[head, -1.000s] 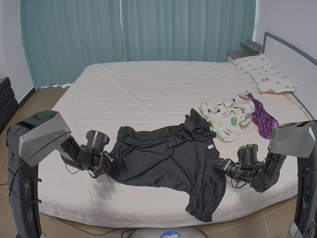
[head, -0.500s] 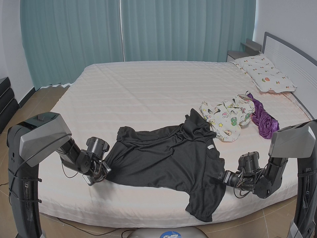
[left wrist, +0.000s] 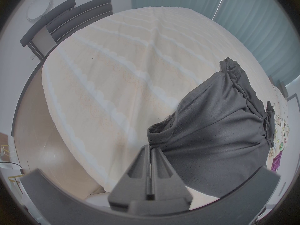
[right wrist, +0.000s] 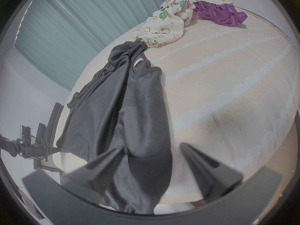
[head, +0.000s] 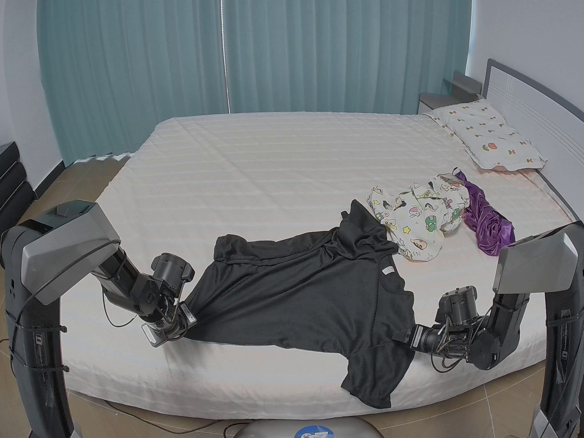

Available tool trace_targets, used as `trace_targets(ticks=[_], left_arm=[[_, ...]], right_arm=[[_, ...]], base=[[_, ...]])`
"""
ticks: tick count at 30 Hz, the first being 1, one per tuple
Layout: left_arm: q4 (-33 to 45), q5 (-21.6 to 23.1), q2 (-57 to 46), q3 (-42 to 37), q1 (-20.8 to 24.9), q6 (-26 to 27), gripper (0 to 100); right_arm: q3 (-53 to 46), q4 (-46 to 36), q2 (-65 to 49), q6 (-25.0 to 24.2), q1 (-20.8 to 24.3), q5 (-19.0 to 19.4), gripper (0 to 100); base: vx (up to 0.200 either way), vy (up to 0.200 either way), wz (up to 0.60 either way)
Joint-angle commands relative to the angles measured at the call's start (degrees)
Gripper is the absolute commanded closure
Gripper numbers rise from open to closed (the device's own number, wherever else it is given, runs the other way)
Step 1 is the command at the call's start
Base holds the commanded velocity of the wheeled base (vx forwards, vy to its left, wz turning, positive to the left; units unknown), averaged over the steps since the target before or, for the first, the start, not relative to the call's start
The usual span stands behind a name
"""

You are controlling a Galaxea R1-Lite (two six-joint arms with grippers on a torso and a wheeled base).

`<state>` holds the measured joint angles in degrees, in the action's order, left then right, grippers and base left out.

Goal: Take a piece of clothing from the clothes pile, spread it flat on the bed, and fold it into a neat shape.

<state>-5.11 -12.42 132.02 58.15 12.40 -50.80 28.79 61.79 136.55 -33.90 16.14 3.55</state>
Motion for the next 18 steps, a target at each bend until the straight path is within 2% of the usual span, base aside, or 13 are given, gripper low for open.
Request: trace_targets(ticks=[1,10,15,18], left_arm=[[0.10,0.12,-0.36,-0.05,-0.01,0.26,100],[0.45,0.12,-3.53,-3.31,-0.09,3.16,100],[6.69,0.21,-6.96,-6.21,0.17,8.17,100],[11.88,0.12,-8.36,-7.17,0.61,9.93,100]], right_arm=[[0.21,-0.01,1.00,0.15,0.03,-0.12,100],[-3.92,-0.97,-3.74,3.84,-2.61,0.14,100],[-5.85,-0.97,-6.38,6.13,-5.07,1.37,100],[-8.14,-1.06,-8.75,7.80,-5.15,3.84,100]], base=[[0.000,0.000,0.00],[0.000,0.000,0.00],[0.000,0.000,0.00],[0.000,0.000,0.00]])
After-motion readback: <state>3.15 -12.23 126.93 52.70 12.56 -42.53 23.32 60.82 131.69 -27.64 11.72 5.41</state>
